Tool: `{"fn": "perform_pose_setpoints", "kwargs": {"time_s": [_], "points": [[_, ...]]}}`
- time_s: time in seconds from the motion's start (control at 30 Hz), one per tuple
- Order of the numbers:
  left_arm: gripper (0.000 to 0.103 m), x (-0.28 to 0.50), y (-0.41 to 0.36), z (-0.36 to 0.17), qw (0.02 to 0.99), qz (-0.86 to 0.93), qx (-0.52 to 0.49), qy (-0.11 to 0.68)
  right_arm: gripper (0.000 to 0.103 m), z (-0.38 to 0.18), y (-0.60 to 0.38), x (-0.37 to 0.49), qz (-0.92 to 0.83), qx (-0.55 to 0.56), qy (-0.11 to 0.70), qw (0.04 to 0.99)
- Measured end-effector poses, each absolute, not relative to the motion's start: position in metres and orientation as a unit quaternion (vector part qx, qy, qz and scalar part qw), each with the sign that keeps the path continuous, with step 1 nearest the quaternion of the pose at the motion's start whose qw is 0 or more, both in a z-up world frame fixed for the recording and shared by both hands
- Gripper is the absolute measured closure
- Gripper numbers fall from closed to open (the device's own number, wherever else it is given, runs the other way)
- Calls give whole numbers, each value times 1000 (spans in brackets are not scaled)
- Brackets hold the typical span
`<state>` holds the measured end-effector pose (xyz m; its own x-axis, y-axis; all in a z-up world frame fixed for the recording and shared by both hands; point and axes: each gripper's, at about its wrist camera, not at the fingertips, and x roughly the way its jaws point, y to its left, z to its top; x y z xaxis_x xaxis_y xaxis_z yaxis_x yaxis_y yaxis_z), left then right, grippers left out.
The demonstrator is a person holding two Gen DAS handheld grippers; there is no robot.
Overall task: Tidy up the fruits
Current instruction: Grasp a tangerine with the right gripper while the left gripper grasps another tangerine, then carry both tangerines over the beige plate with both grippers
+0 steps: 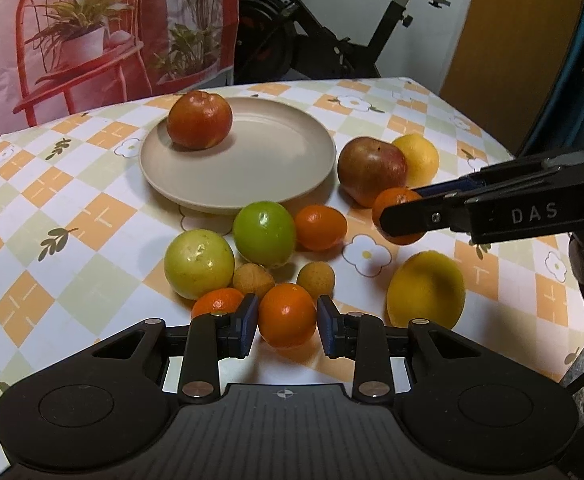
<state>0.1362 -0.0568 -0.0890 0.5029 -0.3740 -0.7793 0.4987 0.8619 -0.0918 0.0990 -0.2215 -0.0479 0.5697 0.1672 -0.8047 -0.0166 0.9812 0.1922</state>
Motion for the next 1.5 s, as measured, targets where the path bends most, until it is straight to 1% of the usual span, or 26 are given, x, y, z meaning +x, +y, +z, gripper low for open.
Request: {"fn": "perform_pose_setpoints", "kwargs": {"time_s": [0.4,0.67,1.03,1.13,1.3,1.33,1.37,1.4,1.5], "points": [[69,149,-40,-68,884,-228,41,405,70,-36,-216,108,55,61,450,889],[69,168,-29,-49,899,-210,20,383,70,-14,-217,134,54,31,427,902],[69,194,-29,-24,916,-196,31,349,70,6,-219,170,59,-1,410,910],[70,207,-29,-22,917,-193,40,347,70,5,-219,181,63,-7,413,909],[71,234,-27,-31,911,-184,23,368,70,-6,-218,206,66,-35,427,901],[72,239,-27,-33,910,-183,23,372,70,-9,-218,213,66,-36,431,899],[75,244,-29,-37,908,-182,23,376,70,-12,-219,219,67,-35,436,897],[85,248,-31,-40,906,-183,25,380,70,-15,-219,227,66,-37,441,894],[85,261,-37,-49,901,-186,29,391,70,-27,-216,245,67,-54,454,887]]}}
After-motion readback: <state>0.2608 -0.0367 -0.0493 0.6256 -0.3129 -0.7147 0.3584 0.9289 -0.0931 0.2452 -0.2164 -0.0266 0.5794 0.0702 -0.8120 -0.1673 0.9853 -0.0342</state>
